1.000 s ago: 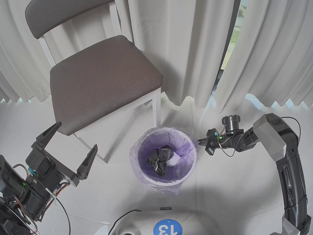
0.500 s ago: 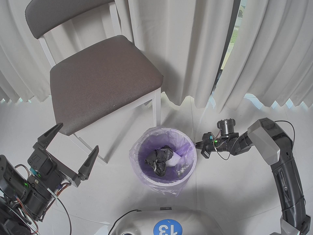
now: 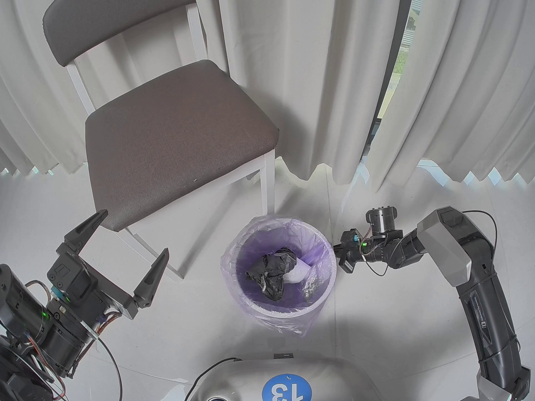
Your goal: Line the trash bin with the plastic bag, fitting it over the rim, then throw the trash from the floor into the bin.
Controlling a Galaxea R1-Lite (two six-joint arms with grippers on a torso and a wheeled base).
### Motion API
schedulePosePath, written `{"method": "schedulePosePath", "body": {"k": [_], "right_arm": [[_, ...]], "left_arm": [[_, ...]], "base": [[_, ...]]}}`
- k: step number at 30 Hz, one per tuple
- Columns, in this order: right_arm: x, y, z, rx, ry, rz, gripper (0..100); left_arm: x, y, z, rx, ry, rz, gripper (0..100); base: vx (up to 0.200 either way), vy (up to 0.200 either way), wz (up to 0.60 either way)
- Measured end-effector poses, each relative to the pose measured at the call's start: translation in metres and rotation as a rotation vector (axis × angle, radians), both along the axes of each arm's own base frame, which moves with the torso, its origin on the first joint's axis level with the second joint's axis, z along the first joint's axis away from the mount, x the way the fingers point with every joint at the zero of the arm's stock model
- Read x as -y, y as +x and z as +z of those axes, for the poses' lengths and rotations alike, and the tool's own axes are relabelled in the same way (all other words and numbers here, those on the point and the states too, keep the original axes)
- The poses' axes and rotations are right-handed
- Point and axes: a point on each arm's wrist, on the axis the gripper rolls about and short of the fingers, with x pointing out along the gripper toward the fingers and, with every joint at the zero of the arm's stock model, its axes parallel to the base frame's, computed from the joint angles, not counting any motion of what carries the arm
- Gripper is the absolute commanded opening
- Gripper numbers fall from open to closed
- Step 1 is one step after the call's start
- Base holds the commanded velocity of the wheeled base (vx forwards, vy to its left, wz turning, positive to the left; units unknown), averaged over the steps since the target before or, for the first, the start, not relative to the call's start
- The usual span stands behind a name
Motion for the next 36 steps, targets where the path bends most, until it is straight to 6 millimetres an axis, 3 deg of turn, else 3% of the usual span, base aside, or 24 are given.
{"method": "schedulePosePath", "body": {"k": [1, 12, 19, 36], "right_arm": [[0.000, 0.000, 0.000, 0.000, 0.001, 0.000, 100], [0.002, -0.006, -0.003, -0.028, -0.007, -0.001, 100], [0.015, -0.017, 0.002, -0.055, -0.020, -0.015, 100], [0.053, -0.043, 0.060, -0.008, -0.016, -0.083, 100]], "left_arm": [[0.000, 0.000, 0.000, 0.000, 0.000, 0.000, 100], [0.000, -0.001, 0.001, 0.006, -0.002, 0.000, 100], [-0.001, -0.001, 0.002, 0.010, -0.005, 0.000, 100], [0.000, 0.000, 0.000, 0.002, -0.001, 0.000, 100]], "base": [[0.000, 0.000, 0.00], [0.000, 0.000, 0.00], [0.000, 0.000, 0.00], [0.000, 0.000, 0.00]]}}
